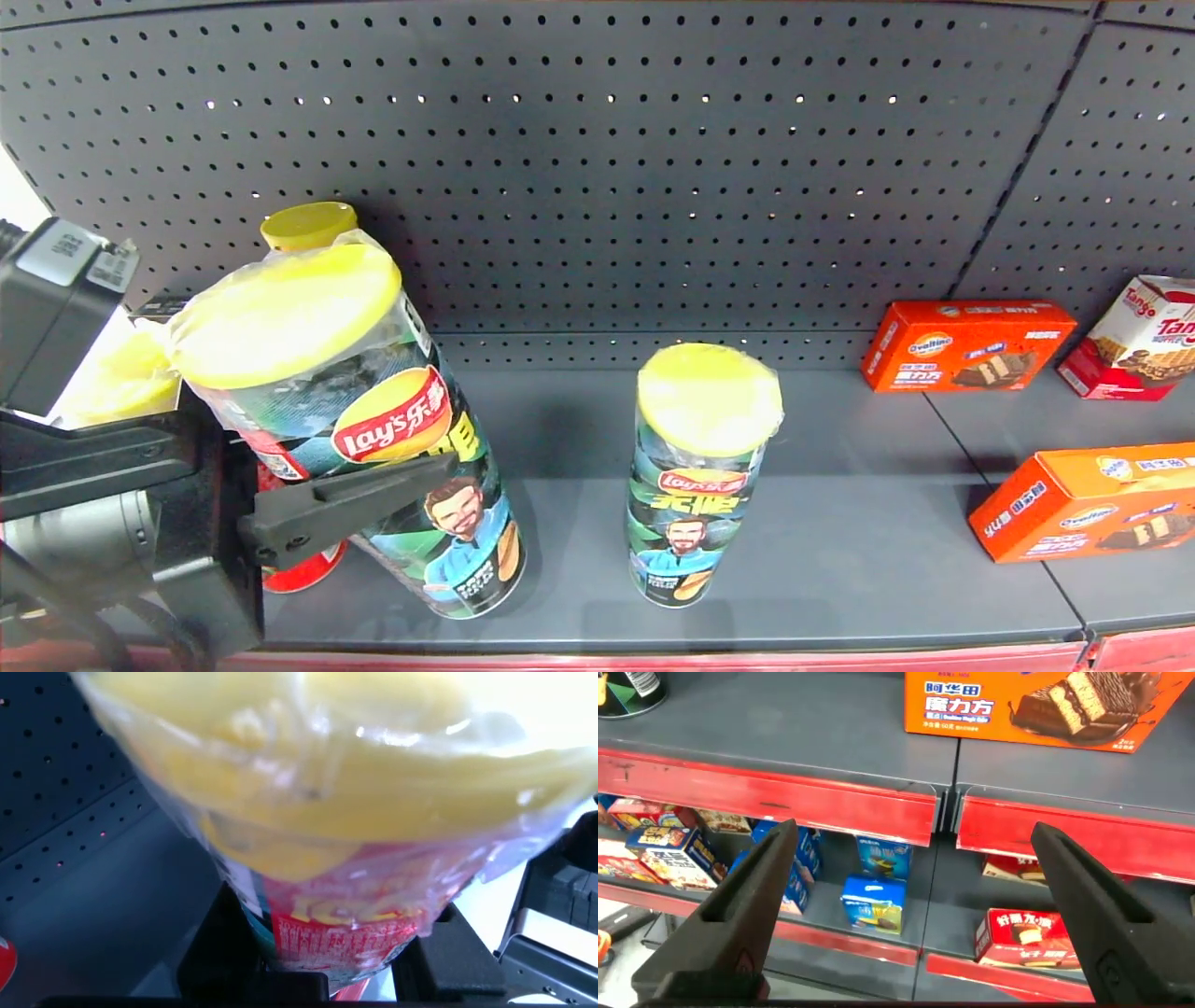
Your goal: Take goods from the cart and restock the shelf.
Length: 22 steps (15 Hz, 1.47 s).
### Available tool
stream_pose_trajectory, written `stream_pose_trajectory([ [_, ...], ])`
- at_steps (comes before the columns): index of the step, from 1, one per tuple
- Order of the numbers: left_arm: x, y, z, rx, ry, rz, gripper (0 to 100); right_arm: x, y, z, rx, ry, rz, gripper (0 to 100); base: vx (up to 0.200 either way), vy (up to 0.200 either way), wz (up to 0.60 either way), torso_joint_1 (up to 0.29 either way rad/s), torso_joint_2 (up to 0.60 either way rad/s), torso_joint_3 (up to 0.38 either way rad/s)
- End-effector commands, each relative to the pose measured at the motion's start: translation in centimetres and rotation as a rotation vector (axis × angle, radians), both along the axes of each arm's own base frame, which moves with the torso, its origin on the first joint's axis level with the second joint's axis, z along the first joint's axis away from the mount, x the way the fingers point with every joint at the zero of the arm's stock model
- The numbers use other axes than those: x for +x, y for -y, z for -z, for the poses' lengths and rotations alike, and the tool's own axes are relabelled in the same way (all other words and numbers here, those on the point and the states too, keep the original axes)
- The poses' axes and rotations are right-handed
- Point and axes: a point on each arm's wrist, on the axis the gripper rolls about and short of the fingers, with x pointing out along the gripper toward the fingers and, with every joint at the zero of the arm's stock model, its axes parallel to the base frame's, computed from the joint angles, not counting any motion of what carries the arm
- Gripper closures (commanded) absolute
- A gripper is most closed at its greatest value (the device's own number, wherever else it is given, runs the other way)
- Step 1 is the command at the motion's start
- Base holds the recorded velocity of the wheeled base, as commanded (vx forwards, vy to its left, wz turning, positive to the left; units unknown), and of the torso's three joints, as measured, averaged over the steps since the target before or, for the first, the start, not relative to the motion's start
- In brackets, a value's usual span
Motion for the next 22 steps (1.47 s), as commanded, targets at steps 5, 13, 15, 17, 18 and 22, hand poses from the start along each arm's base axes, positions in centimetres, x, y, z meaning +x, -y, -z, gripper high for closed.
stream_pose_trajectory([
  [5, 1.1, 0.4, 0.1, 0.006, -0.021, -0.003, 100, 0.0, 0.0, 0.0, -0.001, -0.003, 0.000, 0, 0.000, 0.000, 0.00, 0.000, 0.00, 0.000],
  [13, 4.8, 2.4, -0.9, 0.014, -0.034, 0.013, 100, 0.0, 0.0, 0.0, -0.001, -0.004, 0.000, 0, 0.000, 0.000, 0.00, 0.000, 0.00, 0.000],
  [15, 6.2, 3.0, -0.8, 0.021, -0.046, 0.008, 100, 0.0, 0.0, 0.0, -0.001, -0.004, 0.000, 0, 0.000, 0.000, 0.00, 0.000, 0.00, 0.000],
  [17, 8.2, 4.0, -0.9, 0.023, -0.053, 0.001, 100, 0.0, 0.0, 0.0, -0.001, -0.004, 0.000, 0, 0.000, 0.000, 0.00, 0.000, 0.00, 0.000],
  [18, 9.0, 4.3, -1.3, 0.020, -0.043, -0.004, 100, 0.0, 0.0, 0.0, -0.001, -0.004, 0.000, 0, 0.000, 0.000, 0.00, 0.000, 0.00, 0.000],
  [22, 11.2, 5.3, -1.7, 0.076, -0.108, 0.000, 100, 0.0, 0.0, 0.0, -0.001, -0.004, 0.000, 0, 0.000, 0.000, 0.00, 0.000, 0.00, 0.000],
])
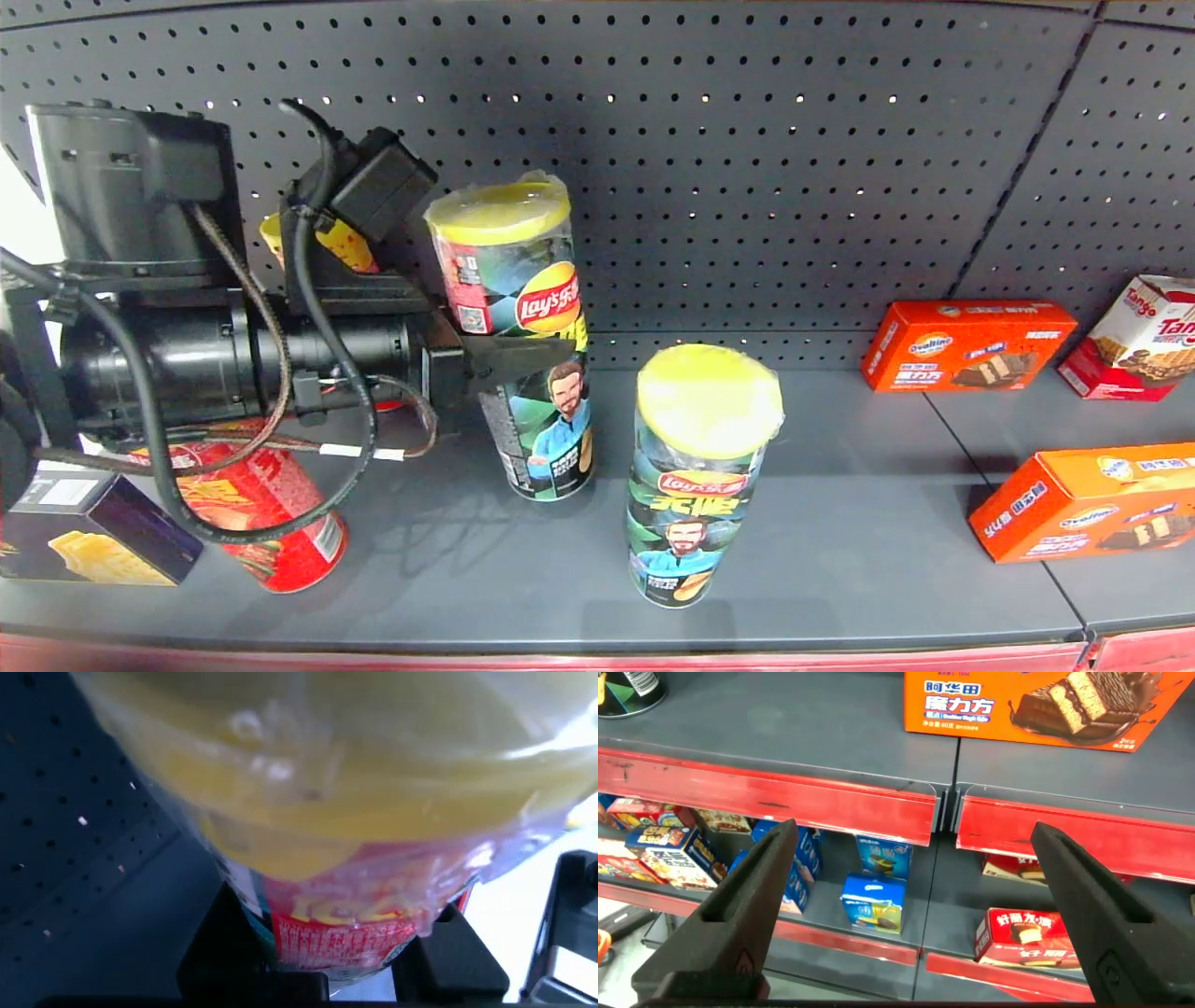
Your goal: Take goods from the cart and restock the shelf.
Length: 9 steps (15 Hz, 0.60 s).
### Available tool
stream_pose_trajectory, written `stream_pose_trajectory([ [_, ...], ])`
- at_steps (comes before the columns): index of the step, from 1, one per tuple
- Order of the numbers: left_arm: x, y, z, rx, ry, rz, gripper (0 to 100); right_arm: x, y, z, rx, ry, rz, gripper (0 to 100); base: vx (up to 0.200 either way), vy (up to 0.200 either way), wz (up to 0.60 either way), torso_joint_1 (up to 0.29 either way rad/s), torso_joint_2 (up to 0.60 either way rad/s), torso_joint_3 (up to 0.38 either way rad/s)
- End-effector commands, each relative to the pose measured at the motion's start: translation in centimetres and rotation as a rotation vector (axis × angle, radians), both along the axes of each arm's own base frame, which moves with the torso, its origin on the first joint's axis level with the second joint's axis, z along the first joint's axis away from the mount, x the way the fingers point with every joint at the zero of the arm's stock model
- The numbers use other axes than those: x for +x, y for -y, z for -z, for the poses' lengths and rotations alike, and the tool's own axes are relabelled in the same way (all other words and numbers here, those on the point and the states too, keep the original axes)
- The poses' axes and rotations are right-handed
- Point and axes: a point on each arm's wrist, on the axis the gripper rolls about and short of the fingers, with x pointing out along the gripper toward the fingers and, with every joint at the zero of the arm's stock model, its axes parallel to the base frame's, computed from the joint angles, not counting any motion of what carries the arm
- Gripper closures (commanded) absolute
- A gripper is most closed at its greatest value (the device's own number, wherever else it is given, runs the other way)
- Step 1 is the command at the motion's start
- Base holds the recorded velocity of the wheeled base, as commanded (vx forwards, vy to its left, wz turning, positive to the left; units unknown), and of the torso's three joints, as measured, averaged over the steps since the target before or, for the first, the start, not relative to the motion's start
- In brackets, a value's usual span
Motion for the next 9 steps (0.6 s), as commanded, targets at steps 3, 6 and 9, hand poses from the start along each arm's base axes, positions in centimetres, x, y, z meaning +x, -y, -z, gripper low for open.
stream_pose_trajectory([
  [3, 3.9, 1.2, 0.1, 0.044, 0.036, -0.009, 100, 0.0, 0.0, 0.0, -0.001, -0.002, -0.001, 0, 0.000, 0.000, 0.00, 0.000, 0.00, 0.000],
  [6, 5.8, 2.2, 0.3, 0.046, 0.043, -0.020, 100, 0.0, 0.0, 0.0, -0.001, -0.002, -0.001, 0, 0.000, 0.000, 0.00, 0.000, 0.00, 0.000],
  [9, 7.2, 3.1, 0.2, 0.040, 0.061, -0.022, 100, 0.0, 0.0, 0.0, -0.001, -0.002, -0.001, 0, 0.000, 0.000, 0.00, 0.000, 0.00, 0.000],
])
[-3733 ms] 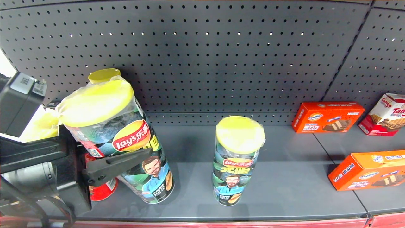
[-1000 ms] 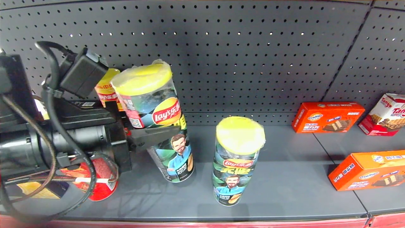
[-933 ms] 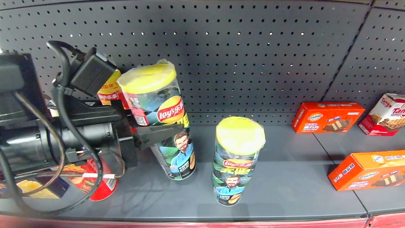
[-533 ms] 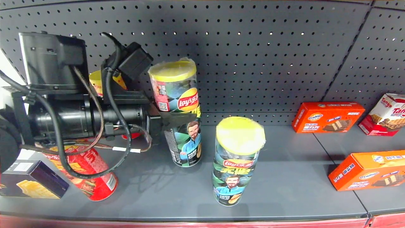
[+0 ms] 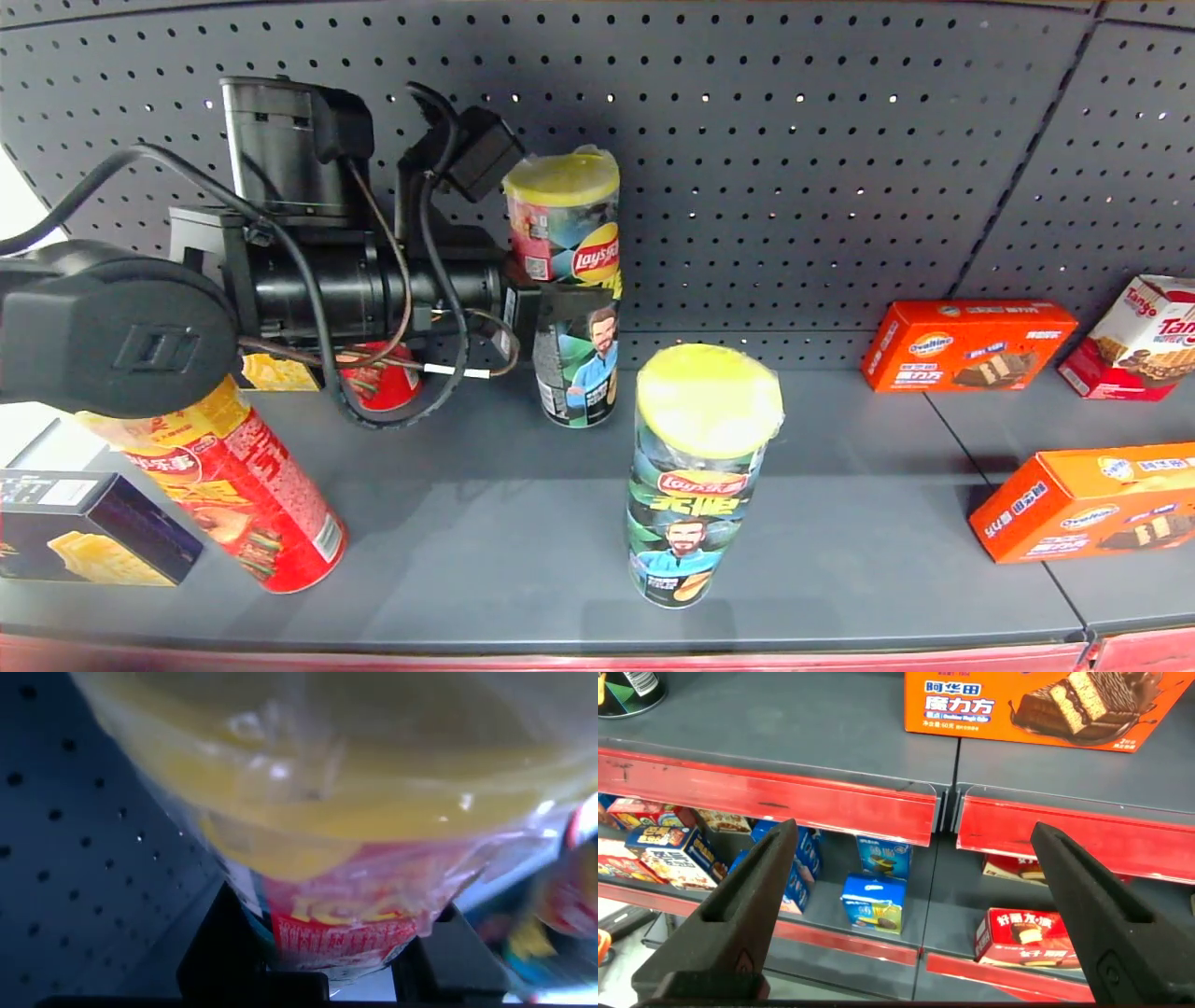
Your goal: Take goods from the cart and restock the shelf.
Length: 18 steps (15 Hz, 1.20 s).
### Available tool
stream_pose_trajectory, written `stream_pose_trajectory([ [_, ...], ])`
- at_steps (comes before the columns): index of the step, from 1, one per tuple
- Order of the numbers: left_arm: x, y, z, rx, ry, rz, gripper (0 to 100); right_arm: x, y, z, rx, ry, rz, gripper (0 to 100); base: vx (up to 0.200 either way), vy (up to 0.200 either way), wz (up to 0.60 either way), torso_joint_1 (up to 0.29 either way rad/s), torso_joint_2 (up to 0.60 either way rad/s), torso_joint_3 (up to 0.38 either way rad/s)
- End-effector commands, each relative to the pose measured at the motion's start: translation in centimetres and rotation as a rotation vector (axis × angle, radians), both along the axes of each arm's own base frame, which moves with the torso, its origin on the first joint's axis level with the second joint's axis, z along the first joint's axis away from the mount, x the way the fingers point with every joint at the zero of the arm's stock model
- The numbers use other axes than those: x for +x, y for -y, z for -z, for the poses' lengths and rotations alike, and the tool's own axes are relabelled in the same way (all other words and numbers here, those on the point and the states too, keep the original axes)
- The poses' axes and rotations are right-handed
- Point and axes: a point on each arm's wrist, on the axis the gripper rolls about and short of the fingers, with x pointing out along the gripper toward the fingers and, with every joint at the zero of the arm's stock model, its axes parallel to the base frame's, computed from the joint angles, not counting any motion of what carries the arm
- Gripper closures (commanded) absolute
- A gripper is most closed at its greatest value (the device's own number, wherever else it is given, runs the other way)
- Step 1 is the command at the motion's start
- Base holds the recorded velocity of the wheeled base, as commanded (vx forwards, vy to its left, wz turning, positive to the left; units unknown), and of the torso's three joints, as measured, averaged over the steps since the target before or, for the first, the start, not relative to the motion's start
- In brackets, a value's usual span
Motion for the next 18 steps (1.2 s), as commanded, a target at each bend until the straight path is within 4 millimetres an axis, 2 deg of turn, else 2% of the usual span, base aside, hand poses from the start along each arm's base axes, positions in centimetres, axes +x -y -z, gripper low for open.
stream_pose_trajectory([
  [1, 1.4, 1.1, 1.2, 0.012, -0.022, 0.010, 100, 0.0, 0.0, 0.0, -0.001, -0.002, -0.001, 0, 0.000, 0.000, 0.00, 0.000, 0.00, 0.000],
  [11, 3.7, 3.4, 3.7, -0.010, 0.029, 0.036, 100, 0.0, 0.0, 0.0, -0.001, -0.002, -0.001, 0, 0.000, 0.000, 0.00, 0.000, 0.00, 0.000],
  [18, 3.2, 3.6, 4.7, 0.041, 0.056, 0.057, 100, 0.0, 0.0, 0.0, 0.000, -0.001, -0.001, 0, 0.000, 0.000, 0.00, 0.000, 0.00, 0.000],
])
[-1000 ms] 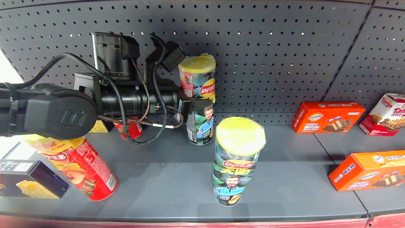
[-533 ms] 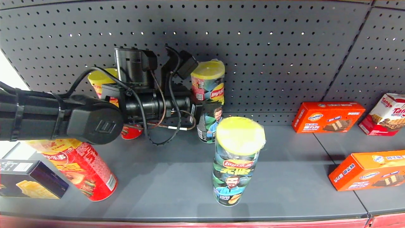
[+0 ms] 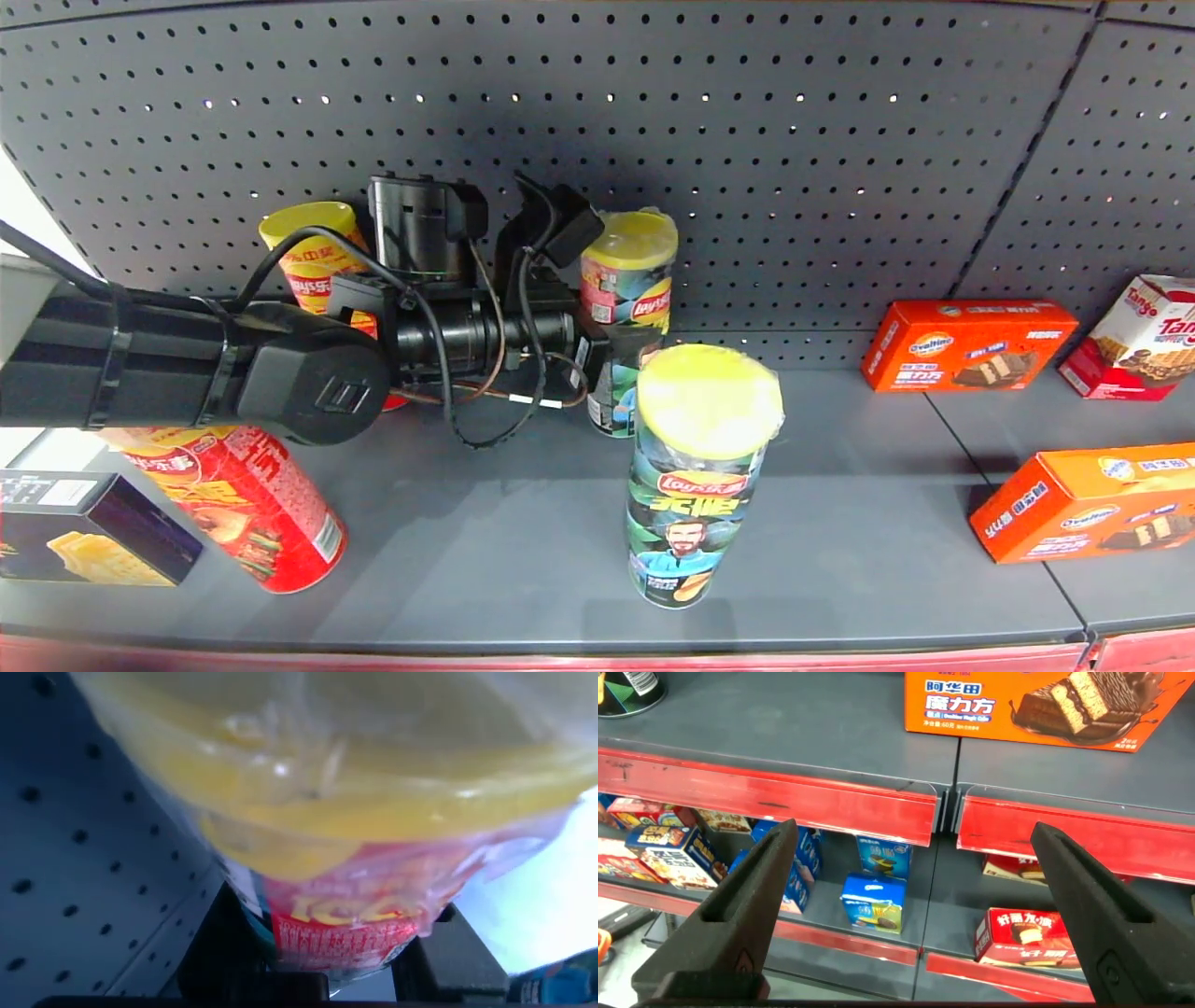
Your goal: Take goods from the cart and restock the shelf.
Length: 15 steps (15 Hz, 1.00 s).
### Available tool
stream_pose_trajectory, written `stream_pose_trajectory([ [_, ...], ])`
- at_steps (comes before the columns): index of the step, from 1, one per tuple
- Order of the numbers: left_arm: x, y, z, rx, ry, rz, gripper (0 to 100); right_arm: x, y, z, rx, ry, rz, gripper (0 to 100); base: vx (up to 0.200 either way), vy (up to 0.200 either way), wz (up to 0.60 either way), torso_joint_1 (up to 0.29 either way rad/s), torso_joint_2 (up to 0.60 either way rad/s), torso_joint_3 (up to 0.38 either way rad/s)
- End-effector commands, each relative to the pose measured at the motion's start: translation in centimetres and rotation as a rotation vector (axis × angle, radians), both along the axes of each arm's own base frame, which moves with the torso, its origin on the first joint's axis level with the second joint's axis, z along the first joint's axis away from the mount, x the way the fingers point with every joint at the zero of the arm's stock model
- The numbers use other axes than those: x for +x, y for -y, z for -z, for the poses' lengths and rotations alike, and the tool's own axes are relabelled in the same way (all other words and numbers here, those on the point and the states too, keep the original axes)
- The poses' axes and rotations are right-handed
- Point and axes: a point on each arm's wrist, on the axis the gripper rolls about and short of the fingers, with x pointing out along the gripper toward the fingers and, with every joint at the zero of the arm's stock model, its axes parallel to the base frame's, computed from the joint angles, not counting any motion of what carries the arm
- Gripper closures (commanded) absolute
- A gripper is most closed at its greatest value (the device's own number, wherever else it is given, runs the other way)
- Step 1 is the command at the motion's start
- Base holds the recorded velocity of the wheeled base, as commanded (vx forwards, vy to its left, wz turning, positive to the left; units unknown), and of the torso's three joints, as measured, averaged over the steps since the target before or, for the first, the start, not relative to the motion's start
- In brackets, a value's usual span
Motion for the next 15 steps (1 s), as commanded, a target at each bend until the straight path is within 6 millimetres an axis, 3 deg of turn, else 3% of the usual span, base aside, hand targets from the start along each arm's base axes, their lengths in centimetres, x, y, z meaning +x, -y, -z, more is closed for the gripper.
stream_pose_trajectory([
  [1, -0.2, -0.1, 0.2, 0.004, -0.006, 0.001, 100, 0.0, 0.0, 0.0, -0.001, -0.001, -0.001, 0, 0.000, 0.000, 0.00, 0.000, 0.00, 0.000],
  [8, -0.6, -0.2, 0.9, 0.014, -0.024, 0.001, 100, 0.0, 0.0, 0.0, -0.001, 0.000, -0.001, 0, 0.000, 0.000, 0.00, 0.000, 0.00, 0.000],
  [9, -0.7, -0.2, 1.1, 0.011, -0.018, 0.001, 0, 0.0, 0.0, 0.0, -0.001, -0.001, -0.001, 0, 0.000, 0.000, 0.00, 0.000, 0.00, 0.000],
  [15, -2.2, -1.0, 0.3, 0.005, 0.002, -0.055, 0, 0.0, 0.0, 0.0, -0.001, -0.001, -0.001, 0, 0.000, 0.000, 0.00, 0.000, 0.00, 0.000],
])
